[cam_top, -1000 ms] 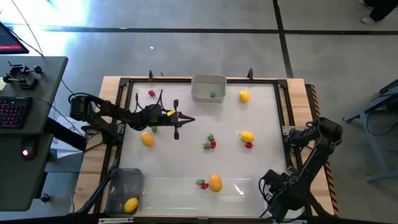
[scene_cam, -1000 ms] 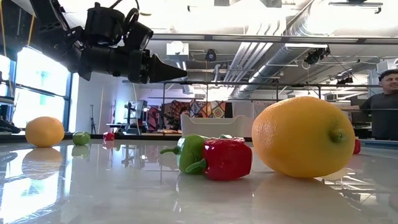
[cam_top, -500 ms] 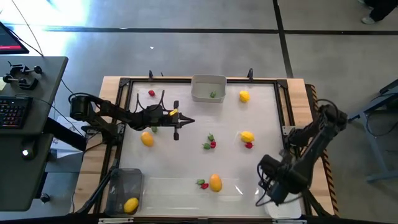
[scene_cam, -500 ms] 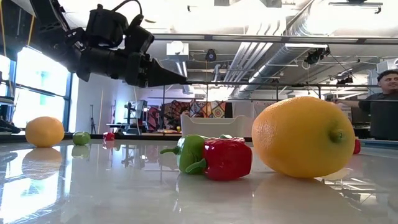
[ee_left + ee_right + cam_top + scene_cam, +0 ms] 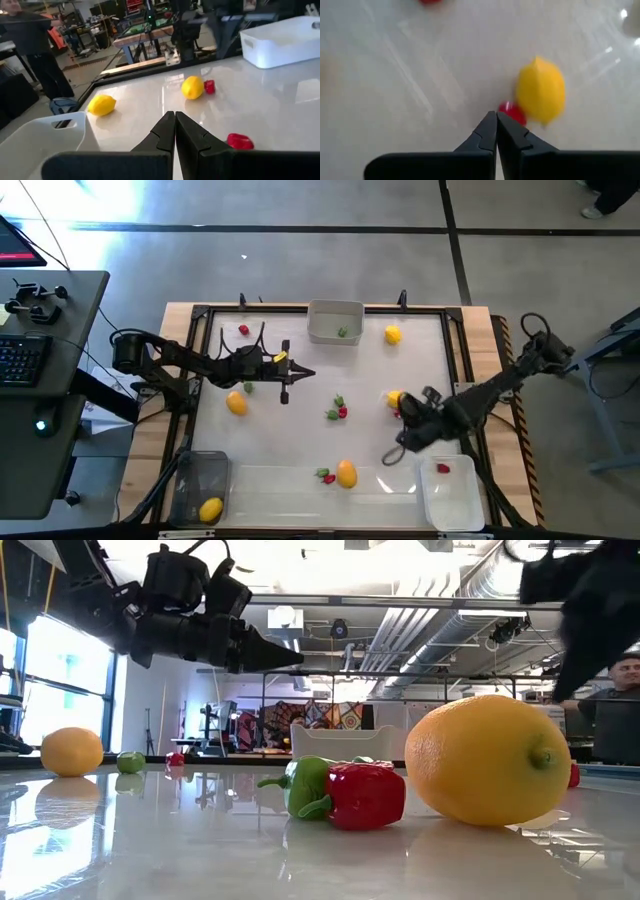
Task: Sort produce into baskets
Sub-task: Put the green chili pepper into the gray bin
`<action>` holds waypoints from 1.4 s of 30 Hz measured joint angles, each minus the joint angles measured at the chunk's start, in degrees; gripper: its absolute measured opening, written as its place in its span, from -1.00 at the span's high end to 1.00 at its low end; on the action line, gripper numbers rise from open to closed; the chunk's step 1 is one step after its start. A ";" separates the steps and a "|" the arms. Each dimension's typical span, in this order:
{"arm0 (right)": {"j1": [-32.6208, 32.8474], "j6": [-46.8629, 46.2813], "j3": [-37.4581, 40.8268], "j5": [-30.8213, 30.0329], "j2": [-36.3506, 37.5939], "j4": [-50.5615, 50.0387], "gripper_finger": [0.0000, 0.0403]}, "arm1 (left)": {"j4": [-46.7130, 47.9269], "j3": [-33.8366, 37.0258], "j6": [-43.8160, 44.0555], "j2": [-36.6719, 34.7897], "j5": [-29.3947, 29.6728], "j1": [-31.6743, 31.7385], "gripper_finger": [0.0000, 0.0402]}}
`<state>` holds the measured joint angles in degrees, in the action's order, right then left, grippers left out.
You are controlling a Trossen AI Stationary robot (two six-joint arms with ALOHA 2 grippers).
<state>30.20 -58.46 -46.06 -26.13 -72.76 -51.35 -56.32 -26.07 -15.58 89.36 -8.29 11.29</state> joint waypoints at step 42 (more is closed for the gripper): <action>-30.26 47.89 6.62 4.08 -3.41 42.64 0.28 | 11.63 -3.05 3.46 -0.02 0.34 2.34 1.00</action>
<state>-0.06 -10.56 -39.44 -22.06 -76.17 -8.72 -44.69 -29.12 -12.12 89.34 -7.96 13.63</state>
